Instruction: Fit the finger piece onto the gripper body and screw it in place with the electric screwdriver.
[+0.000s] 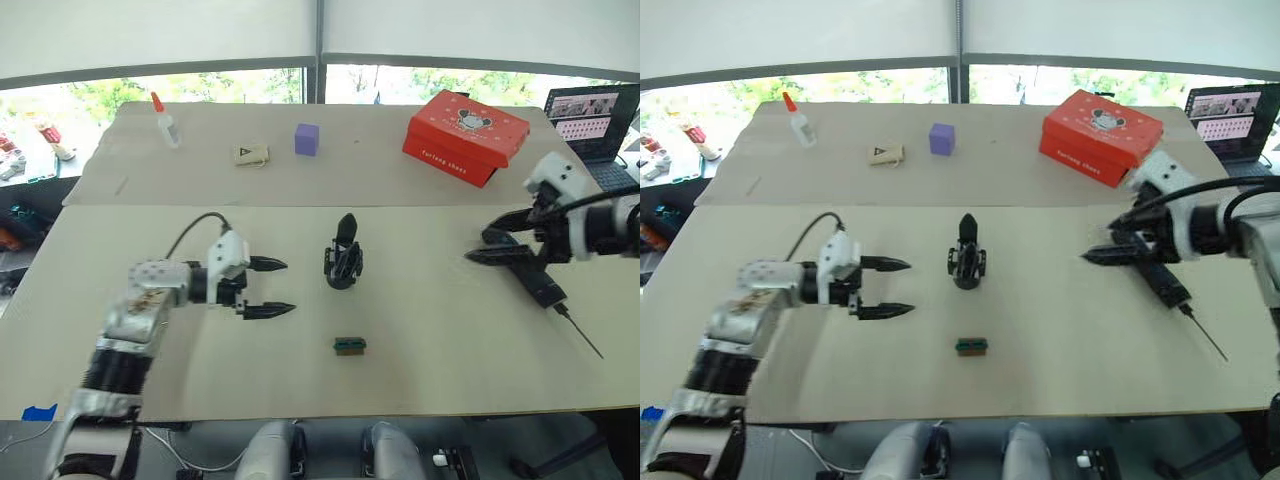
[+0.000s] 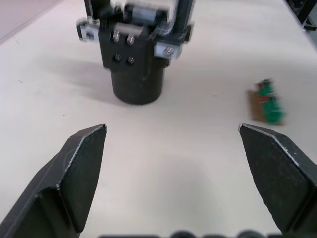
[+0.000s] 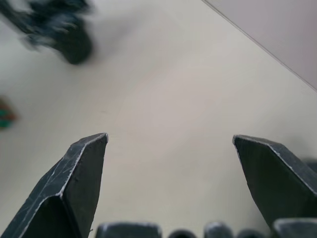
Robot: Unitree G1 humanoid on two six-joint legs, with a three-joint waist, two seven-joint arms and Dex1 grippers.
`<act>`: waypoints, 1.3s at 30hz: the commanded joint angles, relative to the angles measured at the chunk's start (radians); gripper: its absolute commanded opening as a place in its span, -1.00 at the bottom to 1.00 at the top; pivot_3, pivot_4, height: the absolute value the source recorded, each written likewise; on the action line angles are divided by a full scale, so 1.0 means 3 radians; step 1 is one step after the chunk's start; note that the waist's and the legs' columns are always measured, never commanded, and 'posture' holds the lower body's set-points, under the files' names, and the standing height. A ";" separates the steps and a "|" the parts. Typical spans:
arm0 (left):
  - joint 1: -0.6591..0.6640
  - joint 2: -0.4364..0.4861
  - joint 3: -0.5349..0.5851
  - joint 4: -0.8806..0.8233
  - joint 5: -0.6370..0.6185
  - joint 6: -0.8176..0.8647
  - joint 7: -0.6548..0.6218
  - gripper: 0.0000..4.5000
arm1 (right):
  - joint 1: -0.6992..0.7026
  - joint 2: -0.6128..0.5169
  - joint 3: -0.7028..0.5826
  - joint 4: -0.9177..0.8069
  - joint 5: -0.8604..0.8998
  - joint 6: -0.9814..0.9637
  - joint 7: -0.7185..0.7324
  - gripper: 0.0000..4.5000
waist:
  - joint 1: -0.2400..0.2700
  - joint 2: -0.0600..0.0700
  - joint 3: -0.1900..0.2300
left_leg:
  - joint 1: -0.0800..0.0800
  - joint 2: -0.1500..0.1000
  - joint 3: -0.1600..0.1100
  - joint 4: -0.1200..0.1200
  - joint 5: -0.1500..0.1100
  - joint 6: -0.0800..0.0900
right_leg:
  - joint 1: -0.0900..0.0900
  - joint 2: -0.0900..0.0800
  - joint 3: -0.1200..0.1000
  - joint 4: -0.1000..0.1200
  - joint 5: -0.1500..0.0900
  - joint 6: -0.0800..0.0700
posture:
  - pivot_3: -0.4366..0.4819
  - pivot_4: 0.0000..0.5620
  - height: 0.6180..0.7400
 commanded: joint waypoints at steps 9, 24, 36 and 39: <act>-0.0296 0.0329 0.0369 -0.1345 -0.1123 0.1159 0.0507 1.00 | -0.0789 0.0177 0.0784 0.2180 -0.1201 -0.0883 0.0033 0.98 | -0.0029 0.0009 0.0004 | 0.0002 0.0000 0.0007 -0.0001 0.0001 0.0000 | -0.0003 0.0007 0.0006 0.0003 -0.0001 0.0000 | -0.05 -0.47 1.00; -0.0024 0.0599 0.0445 -0.1806 -0.1521 0.1372 0.0717 1.00 | -0.1545 0.0900 0.0817 0.3804 -0.1819 -0.1407 0.0061 0.98 | -0.0065 0.0014 0.0007 | 0.0003 0.0001 0.0009 -0.0008 0.0001 -0.0001 | 0.0001 0.0013 0.0010 0.0001 -0.0001 0.0000 | -0.05 -0.47 1.00; -0.0024 0.0901 0.0554 -0.1740 -0.1618 0.1306 0.0681 1.00 | -0.1698 0.0981 0.0824 0.4005 -0.2054 -0.1490 0.0187 0.88 | -0.0042 0.0020 0.0011 | 0.0002 -0.0002 0.0007 -0.0007 0.0002 -0.0002 | 0.0002 0.0014 0.0011 -0.0001 -0.0001 0.0000 | -0.05 -0.47 1.00; 0.0030 0.0967 0.0542 -0.1735 -0.1566 0.1226 0.0572 1.00 | -0.1701 0.0940 0.0854 0.4028 -0.2120 -0.1498 0.0341 0.48 | -0.0058 0.0021 0.0012 | 0.0002 -0.0001 0.0008 -0.0009 0.0002 -0.0002 | 0.0000 0.0015 0.0011 0.0000 -0.0001 0.0000 | -0.05 -0.47 1.00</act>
